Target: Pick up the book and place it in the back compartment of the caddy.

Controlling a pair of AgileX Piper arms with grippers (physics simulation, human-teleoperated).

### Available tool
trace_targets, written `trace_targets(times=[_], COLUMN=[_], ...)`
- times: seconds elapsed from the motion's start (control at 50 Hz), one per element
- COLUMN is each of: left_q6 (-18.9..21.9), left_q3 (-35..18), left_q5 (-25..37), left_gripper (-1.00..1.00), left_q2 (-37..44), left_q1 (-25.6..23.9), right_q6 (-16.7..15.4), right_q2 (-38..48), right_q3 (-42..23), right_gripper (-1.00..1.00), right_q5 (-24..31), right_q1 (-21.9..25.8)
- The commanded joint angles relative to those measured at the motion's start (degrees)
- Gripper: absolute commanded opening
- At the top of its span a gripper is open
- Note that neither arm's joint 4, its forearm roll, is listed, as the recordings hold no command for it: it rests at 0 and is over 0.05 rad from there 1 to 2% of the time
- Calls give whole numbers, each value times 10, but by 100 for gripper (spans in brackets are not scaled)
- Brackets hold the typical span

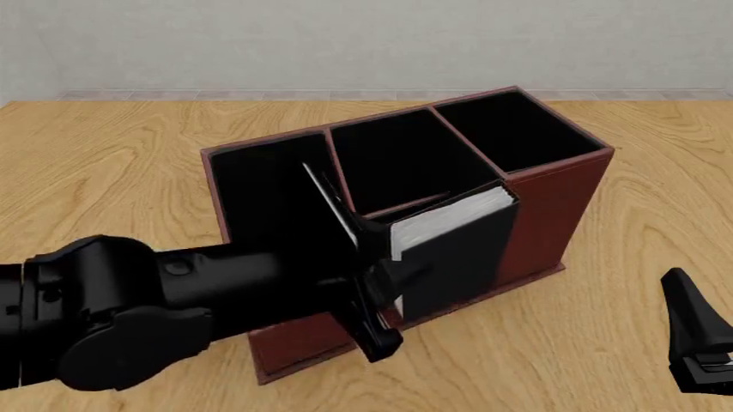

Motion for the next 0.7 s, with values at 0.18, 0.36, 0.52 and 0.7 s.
trace_targets(times=[0.18,0.36,0.52,0.7], left_q6=[40,55,71,68], left_q3=[-71,-91,-88,-107], left_q5=[74,84,69,75], left_gripper=[-100,-100,-100,-100], left_q2=[-35,-26,0,14], left_q1=[28,26,48,56], right_q6=[0,0,0,0], right_q2=[0,0,0,0], right_q3=[0,0,0,0], right_gripper=[100,100,100,100], right_q5=[0,0,0,0], right_q1=[0,0,0,0])
